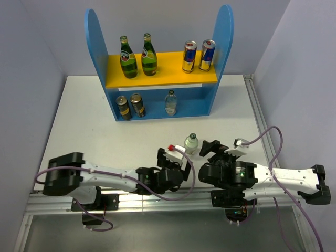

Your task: Place and organize the beverage onto the shelf

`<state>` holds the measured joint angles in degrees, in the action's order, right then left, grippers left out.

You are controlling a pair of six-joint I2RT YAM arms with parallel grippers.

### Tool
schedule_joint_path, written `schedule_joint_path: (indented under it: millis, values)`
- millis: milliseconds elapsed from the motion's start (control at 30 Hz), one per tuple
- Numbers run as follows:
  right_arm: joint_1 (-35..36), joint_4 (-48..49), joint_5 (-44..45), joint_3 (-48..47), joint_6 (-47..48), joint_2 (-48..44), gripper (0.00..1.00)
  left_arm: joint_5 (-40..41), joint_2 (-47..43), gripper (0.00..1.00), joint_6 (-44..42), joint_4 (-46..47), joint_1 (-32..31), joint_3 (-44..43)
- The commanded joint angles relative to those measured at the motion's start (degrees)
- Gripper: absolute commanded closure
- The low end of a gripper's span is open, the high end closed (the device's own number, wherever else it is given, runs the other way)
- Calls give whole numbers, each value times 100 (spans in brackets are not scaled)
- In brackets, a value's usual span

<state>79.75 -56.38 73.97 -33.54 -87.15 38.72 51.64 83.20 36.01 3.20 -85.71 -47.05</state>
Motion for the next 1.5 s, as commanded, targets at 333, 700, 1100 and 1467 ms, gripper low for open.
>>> schedule_joint_path:
  millis: [333,700,1100,1467]
  values:
    - [24,-2624,1172,-180,-3070,101,0,101,1936,1,-1411,3274,-51,-612]
    - [24,-2633,1198,67,-3430,276,0,-92,2903,1,-1518,3837,827,-1192]
    - [41,-2633,1207,172,-3721,584,0,-374,3492,1,-1886,3925,1408,-1851]
    - [32,-2501,1207,260,-3607,514,0,-461,4125,24,-1861,3837,1724,-2476]
